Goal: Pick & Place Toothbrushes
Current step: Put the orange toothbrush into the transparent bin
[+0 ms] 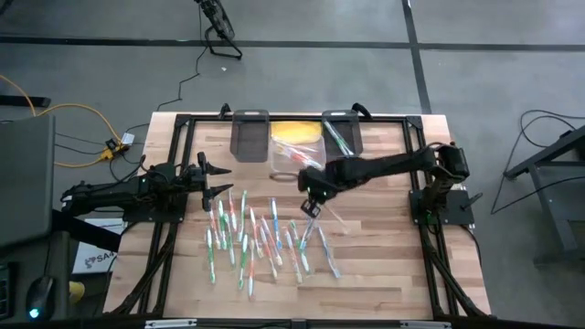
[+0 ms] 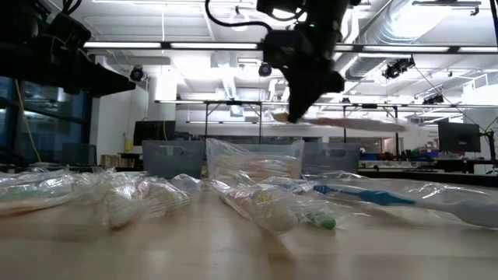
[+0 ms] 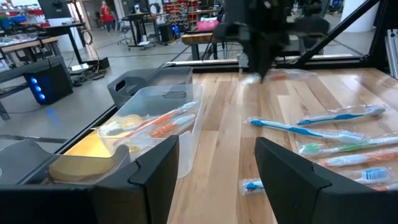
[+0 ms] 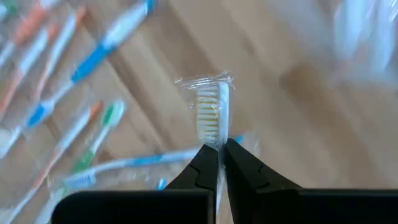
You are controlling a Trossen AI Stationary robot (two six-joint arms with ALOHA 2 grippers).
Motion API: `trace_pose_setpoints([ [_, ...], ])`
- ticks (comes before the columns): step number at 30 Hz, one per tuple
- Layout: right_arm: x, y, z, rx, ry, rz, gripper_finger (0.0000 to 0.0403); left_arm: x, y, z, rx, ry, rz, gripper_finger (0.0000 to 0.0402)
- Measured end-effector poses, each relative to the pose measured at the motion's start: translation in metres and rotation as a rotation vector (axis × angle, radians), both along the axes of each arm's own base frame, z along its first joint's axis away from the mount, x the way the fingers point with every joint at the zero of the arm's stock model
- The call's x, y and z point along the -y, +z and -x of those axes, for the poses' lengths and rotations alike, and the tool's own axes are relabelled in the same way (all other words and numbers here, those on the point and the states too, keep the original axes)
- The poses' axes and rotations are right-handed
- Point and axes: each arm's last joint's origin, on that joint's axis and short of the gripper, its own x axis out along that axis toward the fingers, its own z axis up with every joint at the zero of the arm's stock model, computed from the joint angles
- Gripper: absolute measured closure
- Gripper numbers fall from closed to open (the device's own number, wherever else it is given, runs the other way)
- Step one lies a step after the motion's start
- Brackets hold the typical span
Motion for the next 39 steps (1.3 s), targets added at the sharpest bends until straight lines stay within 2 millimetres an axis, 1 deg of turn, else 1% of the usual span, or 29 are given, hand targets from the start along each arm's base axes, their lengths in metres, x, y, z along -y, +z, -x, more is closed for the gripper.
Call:
trace_pose_setpoints([
  [5,0.033,0.022,-0.009,0.048,0.071,0.115,0.0397,0.000,0.000,0.000,0.000,0.000,0.000,0.0196],
  [11,0.076,0.047,-0.029,0.133,0.175,0.250,0.0397,0.000,0.000,0.000,0.000,0.000,0.000,0.0196],
  [16,0.110,0.057,-0.051,0.197,0.228,0.357,0.0397,0.000,0.000,0.000,0.000,0.001,0.000,0.0196],
  [19,0.124,0.054,-0.063,0.198,0.261,0.401,0.0397,0.000,0.000,0.000,0.000,0.001,0.000,0.0196],
  [23,0.143,0.042,-0.073,0.187,0.282,0.393,0.0397,0.000,0.000,0.000,0.000,0.001,0.000,0.0196],
  [28,0.161,0.023,-0.078,0.161,0.290,0.356,0.0397,0.000,0.000,0.000,0.000,0.000,0.000,0.0196],
  [32,0.169,0.008,-0.077,0.121,0.297,0.304,0.0394,0.000,0.000,0.000,0.000,0.001,0.000,0.0196],
  [39,0.175,-0.005,-0.075,0.084,0.315,0.252,0.0390,0.000,0.000,0.000,0.000,0.000,0.000,0.0196],
])
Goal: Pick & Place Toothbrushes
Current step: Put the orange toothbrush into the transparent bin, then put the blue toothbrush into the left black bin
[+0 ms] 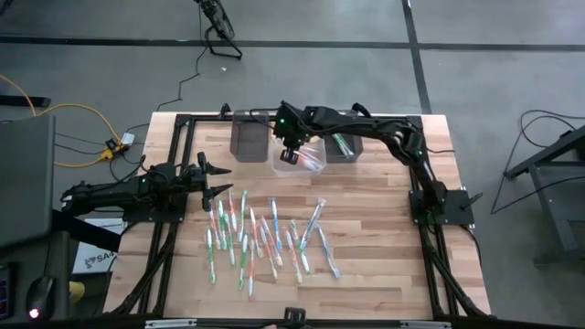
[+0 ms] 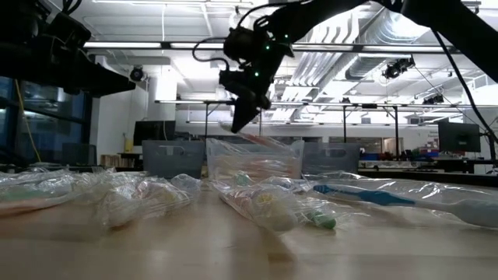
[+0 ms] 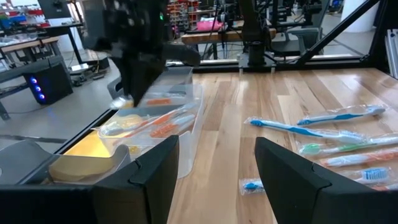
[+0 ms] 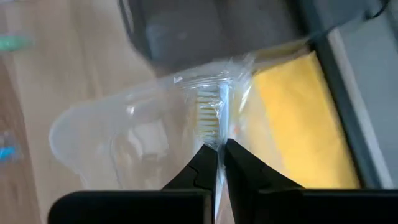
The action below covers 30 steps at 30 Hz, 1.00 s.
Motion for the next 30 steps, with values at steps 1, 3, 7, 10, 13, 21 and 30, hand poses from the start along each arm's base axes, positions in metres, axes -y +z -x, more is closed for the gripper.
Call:
trace_pose_setpoints([
  [1,0.001,-0.006,-0.001,-0.009,0.005,-0.010,0.0390,0.000,0.000,0.000,0.000,0.000,0.000,0.0196],
  [3,0.003,-0.013,-0.004,-0.010,0.016,-0.013,0.0390,0.000,0.000,0.000,0.000,0.000,0.000,0.0196],
  [7,0.006,-0.015,-0.005,-0.007,0.002,-0.002,0.0383,0.000,0.000,0.000,0.001,0.002,0.000,0.0196],
  [10,0.006,-0.021,-0.003,-0.031,-0.036,-0.036,0.0364,0.000,0.000,0.000,0.000,0.002,0.000,0.0196],
  [13,0.005,-0.022,-0.001,-0.050,-0.039,-0.059,0.0328,0.000,0.000,0.000,0.000,0.001,0.000,0.0196],
  [21,-0.004,-0.011,0.003,-0.062,-0.054,-0.079,0.0184,0.000,0.000,0.000,0.000,0.000,0.000,0.0196],
  [30,-0.021,0.008,0.006,-0.051,-0.095,-0.080,0.0128,0.000,0.000,0.000,-0.001,0.000,0.000,0.0196],
])
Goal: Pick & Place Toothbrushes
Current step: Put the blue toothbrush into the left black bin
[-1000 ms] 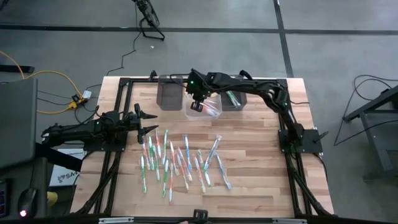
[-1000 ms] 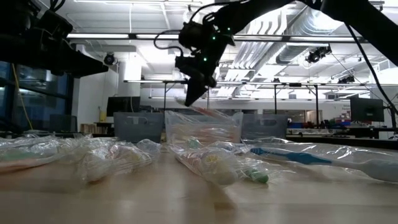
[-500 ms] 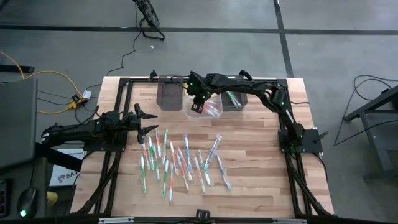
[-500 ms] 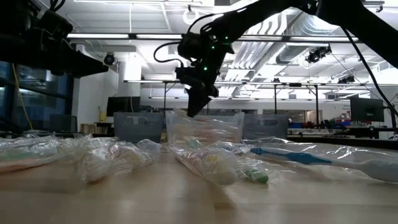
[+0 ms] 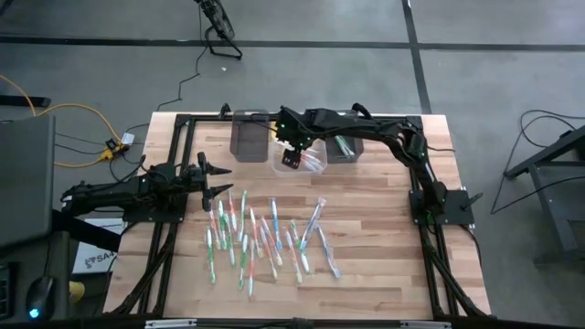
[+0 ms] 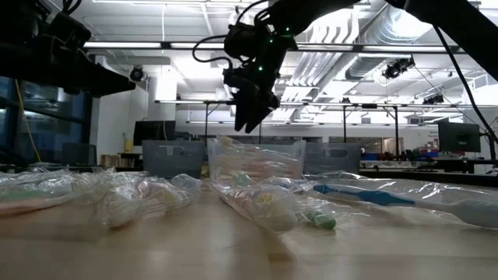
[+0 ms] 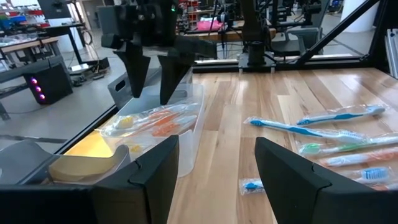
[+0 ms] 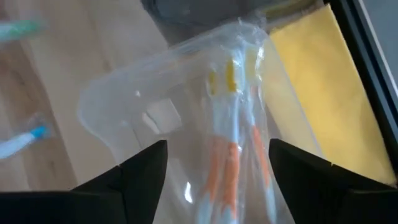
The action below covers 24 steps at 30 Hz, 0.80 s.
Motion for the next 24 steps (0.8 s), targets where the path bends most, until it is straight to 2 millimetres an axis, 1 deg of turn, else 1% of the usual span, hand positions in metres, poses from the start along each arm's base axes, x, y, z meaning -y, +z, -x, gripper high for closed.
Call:
trace_pose_setpoints([
  [8,-0.027,0.005,-0.002,-0.025,0.014,-0.030,0.0140,0.000,0.000,0.000,-0.002,0.000,0.000,0.0196],
  [13,-0.042,0.005,-0.006,-0.023,0.041,-0.034,0.0144,0.001,0.001,0.000,0.011,-0.039,0.003,0.0196],
  [17,-0.055,0.004,-0.009,-0.021,0.021,-0.057,0.0144,0.001,0.000,0.000,-0.003,-0.039,0.004,0.0196],
  [24,-0.097,0.003,-0.013,-0.054,0.066,-0.084,0.0144,0.001,0.000,0.000,-0.003,-0.040,0.004,0.0196],
])
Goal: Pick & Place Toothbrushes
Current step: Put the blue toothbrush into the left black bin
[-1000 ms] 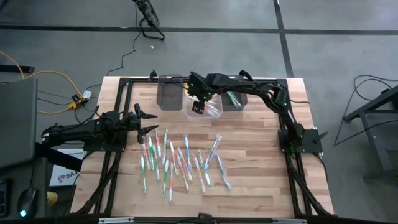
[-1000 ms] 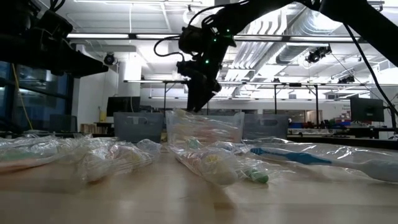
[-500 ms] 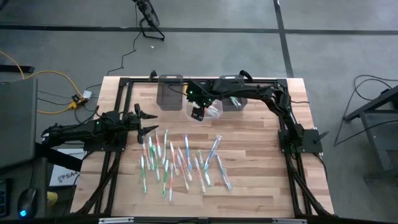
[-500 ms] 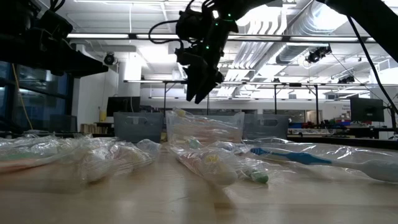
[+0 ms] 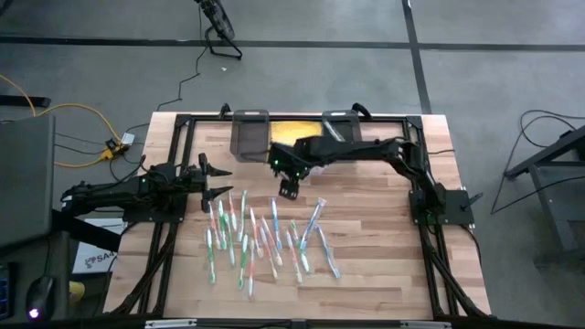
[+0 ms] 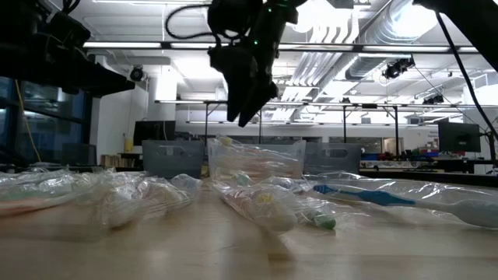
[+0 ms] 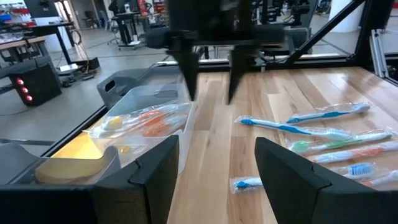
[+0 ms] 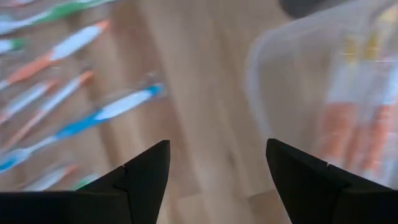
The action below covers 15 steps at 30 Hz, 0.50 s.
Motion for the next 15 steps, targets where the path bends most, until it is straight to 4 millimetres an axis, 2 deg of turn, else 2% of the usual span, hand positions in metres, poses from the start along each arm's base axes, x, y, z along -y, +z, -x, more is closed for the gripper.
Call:
trace_pose_setpoints([
  [15,-0.086,0.005,-0.014,0.132,0.051,-0.008,0.0144,0.000,0.000,0.000,0.000,-0.001,-0.003,0.0196],
])
